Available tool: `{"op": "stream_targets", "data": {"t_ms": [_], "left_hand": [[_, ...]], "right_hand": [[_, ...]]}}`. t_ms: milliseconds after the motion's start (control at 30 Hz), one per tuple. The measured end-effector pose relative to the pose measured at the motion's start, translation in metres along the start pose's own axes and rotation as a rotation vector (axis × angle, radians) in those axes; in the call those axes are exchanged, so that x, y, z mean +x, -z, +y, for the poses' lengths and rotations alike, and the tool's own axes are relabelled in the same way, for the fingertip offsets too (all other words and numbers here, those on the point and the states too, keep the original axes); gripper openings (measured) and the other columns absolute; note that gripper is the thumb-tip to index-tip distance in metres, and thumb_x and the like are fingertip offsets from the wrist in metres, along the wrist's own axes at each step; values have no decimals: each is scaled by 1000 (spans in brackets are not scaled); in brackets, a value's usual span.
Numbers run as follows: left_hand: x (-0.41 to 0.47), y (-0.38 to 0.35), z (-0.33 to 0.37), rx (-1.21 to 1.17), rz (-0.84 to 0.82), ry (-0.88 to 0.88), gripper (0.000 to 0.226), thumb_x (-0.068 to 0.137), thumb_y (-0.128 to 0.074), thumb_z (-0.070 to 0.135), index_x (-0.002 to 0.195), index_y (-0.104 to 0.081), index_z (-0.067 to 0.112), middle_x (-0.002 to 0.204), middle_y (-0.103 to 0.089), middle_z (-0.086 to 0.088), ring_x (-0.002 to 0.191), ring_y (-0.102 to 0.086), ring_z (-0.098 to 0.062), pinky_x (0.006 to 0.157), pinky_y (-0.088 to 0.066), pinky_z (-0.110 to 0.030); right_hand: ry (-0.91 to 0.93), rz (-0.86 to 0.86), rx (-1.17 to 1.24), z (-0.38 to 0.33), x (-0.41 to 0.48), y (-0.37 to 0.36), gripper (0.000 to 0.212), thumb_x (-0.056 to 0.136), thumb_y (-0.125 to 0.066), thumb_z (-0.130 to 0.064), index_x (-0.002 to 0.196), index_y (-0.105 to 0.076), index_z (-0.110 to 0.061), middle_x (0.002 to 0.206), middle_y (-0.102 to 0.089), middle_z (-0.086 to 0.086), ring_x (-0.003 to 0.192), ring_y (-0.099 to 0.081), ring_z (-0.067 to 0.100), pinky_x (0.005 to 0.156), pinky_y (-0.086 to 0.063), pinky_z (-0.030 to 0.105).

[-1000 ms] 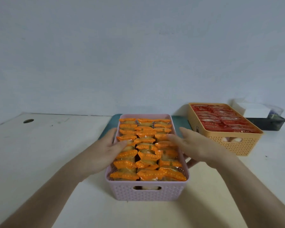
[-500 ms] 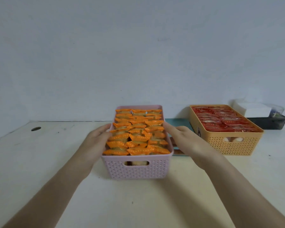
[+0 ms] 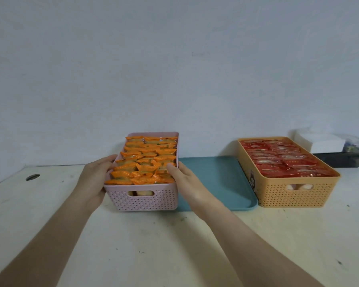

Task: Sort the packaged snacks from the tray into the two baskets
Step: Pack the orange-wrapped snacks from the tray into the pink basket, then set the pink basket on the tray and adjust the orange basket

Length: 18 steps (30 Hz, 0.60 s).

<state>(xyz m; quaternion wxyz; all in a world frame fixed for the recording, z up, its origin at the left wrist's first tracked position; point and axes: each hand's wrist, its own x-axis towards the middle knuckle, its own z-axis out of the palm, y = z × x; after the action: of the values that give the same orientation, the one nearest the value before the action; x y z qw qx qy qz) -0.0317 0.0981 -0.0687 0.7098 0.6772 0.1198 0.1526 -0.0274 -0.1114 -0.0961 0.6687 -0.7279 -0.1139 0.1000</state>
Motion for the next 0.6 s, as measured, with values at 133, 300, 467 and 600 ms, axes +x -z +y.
{"op": "stream_targets", "data": {"t_ms": [133,300,467,600], "left_hand": [[19,-11,-12,-172,23,96,42,83,-42,3,117,-66,10,107,-72,-8,88,-69,-22,75,-52,-35],[36,-11,-38,-253,4,147,50,83,-45,7,131,-57,8,126,-65,-10,112,-63,-30,80,-52,-39],[44,-14,-51,-230,-6,82,43,93,-49,14,136,-54,17,123,-66,-5,107,-65,-23,84,-51,-39],[44,-18,-50,-154,-16,127,31,92,-57,33,120,-66,23,108,-74,-3,101,-69,-24,94,-50,-46]], "right_hand": [[-4,21,-18,10,15,2,58,96,-28,-60,148,-30,-35,150,-39,-12,139,-34,13,115,-22,38],[-3,68,-98,27,34,3,64,96,-20,-60,151,-26,-29,156,-30,-9,144,-25,13,120,-19,41],[-11,86,-107,26,41,2,62,99,-21,-55,153,-21,-25,157,-25,-10,146,-20,12,120,-14,36],[-15,60,-70,28,43,5,61,98,-20,-57,154,-16,-31,156,-25,-12,145,-19,12,117,-13,33]]}}
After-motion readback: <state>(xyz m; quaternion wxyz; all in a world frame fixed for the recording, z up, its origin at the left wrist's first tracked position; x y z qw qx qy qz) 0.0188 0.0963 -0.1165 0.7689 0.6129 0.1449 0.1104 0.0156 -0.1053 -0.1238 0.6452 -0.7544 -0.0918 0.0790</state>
